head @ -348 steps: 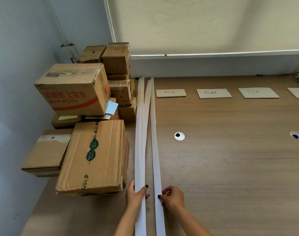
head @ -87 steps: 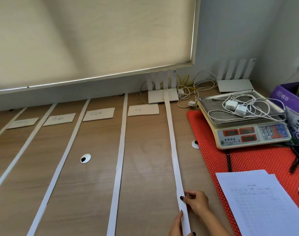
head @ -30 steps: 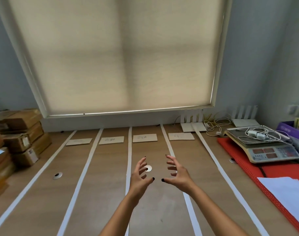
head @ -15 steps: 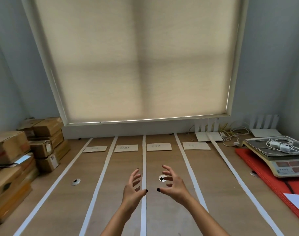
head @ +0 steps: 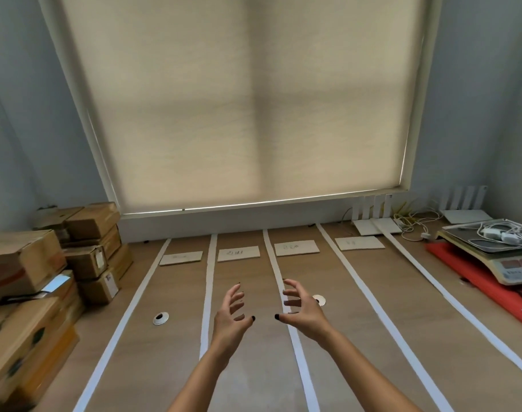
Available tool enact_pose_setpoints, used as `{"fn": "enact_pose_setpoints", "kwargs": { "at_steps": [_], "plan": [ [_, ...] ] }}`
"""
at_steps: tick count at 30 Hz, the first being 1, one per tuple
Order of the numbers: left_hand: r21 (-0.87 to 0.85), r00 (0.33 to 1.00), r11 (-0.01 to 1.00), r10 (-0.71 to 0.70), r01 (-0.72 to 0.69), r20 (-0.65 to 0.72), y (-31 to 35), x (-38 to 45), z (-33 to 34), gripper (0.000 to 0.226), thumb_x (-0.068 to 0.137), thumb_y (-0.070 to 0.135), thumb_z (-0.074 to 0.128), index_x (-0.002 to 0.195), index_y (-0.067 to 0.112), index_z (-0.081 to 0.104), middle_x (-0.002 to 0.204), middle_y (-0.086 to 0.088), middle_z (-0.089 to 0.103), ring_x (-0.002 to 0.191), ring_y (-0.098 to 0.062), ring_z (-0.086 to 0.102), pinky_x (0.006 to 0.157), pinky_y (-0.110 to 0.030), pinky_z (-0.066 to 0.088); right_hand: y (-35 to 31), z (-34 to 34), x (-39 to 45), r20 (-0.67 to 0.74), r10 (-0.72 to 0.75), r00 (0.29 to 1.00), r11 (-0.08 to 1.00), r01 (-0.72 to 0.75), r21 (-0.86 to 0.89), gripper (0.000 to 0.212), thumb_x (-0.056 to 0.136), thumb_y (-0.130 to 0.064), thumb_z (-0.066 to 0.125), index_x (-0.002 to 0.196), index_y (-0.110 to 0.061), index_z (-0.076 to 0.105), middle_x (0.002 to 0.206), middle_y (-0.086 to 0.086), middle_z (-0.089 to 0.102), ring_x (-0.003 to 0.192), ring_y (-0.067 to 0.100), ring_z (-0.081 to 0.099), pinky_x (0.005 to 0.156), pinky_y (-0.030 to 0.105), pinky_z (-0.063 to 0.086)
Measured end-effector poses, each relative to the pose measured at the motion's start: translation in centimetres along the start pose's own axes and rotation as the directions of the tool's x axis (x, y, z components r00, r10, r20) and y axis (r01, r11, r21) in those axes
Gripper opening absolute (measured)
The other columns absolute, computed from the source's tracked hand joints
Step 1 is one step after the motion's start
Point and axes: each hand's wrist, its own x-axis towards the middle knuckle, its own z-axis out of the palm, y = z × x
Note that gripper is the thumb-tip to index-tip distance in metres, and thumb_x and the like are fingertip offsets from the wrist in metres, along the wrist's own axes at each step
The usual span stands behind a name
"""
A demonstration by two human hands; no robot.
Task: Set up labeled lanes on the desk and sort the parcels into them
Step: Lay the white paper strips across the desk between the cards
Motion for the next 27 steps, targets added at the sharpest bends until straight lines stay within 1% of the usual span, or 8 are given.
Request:
{"fn": "enact_pose_setpoints", "kwargs": {
  "at_steps": [3,6,10,15,19,22,25,27],
  "plan": [
    [-0.037,1.0,0.999,-0.004,0.004,0.009,-1.5,0.3,-4.5,0.074,0.079,-0.005,0.065,0.14,0.025,0.035,0.131,-0.001,0.049,0.117,-0.016,0.049,0.096,-0.033,0.046,-1.6,4.9,0.2,-0.009,-0.01,1.0,1.0,0.01,-0.004,0.078,0.073,-0.01,0.077,0.138,-0.024,0.036,0.129,0.006,0.047,0.109,0.017,0.053,0.072,0.015,0.049],
    [-0.066,0.999,0.998,-0.02,0.022,0.036,-2.8,0.4,-8.4,0.078,0.08,-0.004,0.065,0.144,0.025,0.03,0.132,0.002,0.046,0.121,-0.016,0.046,0.1,-0.034,0.044,-2.7,8.9,0.4,-0.004,-0.019,1.0,1.0,0.019,-0.019,0.082,0.074,-0.01,0.077,0.141,-0.025,0.031,0.127,0.003,0.046,0.109,0.018,0.052,0.069,0.012,0.048],
    [-0.06,0.998,0.997,-0.051,0.053,0.031,-4.4,0.6,-12.0,0.08,0.081,0.003,0.068,0.144,0.029,0.028,0.134,0.004,0.044,0.123,-0.015,0.044,0.099,-0.03,0.042,-3.6,12.9,1.7,0.034,-0.019,0.999,0.999,0.02,-0.028,0.086,0.074,-0.012,0.077,0.143,-0.028,0.027,0.127,0.001,0.044,0.111,0.016,0.051,0.064,0.011,0.048],
    [-0.032,0.993,0.993,-0.112,0.111,-0.027,-5.7,1.5,-14.9,0.08,0.081,0.001,0.067,0.145,0.029,0.028,0.137,0.0,0.044,0.124,-0.015,0.043,0.098,-0.029,0.043,-3.9,17.0,4.5,0.1,-0.036,0.994,0.999,0.036,0.003,0.088,0.072,-0.017,0.08,0.141,-0.032,0.028,0.127,0.0,0.045,0.109,0.015,0.052,0.078,0.019,0.051],
    [-0.005,0.988,0.99,-0.138,0.138,-0.072,-6.8,2.4,-17.9,0.079,0.082,0.0,0.065,0.143,0.034,0.028,0.139,0.001,0.045,0.127,-0.016,0.043,0.103,-0.037,0.044,-4.2,20.6,6.4,0.166,-0.045,0.985,0.998,0.036,0.057,0.087,0.071,-0.015,0.08,0.141,-0.031,0.029,0.122,-0.003,0.045,0.106,0.013,0.052,0.071,0.016,0.05],
    [0.006,0.982,0.987,-0.161,0.163,-0.1,-7.8,2.8,-20.5,0.078,0.083,-0.003,0.063,0.144,0.03,0.028,0.14,-0.001,0.044,0.13,-0.018,0.042,0.104,-0.039,0.043,-4.2,23.7,7.0,0.2,-0.044,0.979,0.996,0.027,0.09,0.085,0.071,-0.014,0.079,0.14,-0.03,0.031,0.123,0.001,0.047,0.107,0.016,0.054,0.076,0.02,0.051],
    [0.003,0.978,0.985,-0.169,0.171,-0.12,-8.8,3.0,-23.3,0.079,0.082,-0.004,0.062,0.144,0.03,0.027,0.141,-0.002,0.045,0.129,-0.019,0.043,0.104,-0.037,0.043,-5.0,26.4,7.4,0.237,-0.047,0.97,0.995,0.025,0.094,0.083,0.072,-0.012,0.078,0.139,-0.031,0.033,0.124,0.003,0.048,0.107,0.018,0.054,0.083,0.027,0.053],
    [-0.001,0.975,0.984,-0.176,0.177,-0.133,-9.7,3.4,-25.8,0.08,0.082,-0.004,0.062,0.145,0.029,0.026,0.141,-0.003,0.044,0.128,-0.019,0.044,0.1,-0.032,0.044,-5.9,28.6,8.0,0.261,-0.046,0.964,0.996,0.026,0.08,0.083,0.073,-0.01,0.077,0.14,-0.03,0.032,0.123,0.001,0.048,0.107,0.017,0.054,0.083,0.028,0.053]
  ]
}}
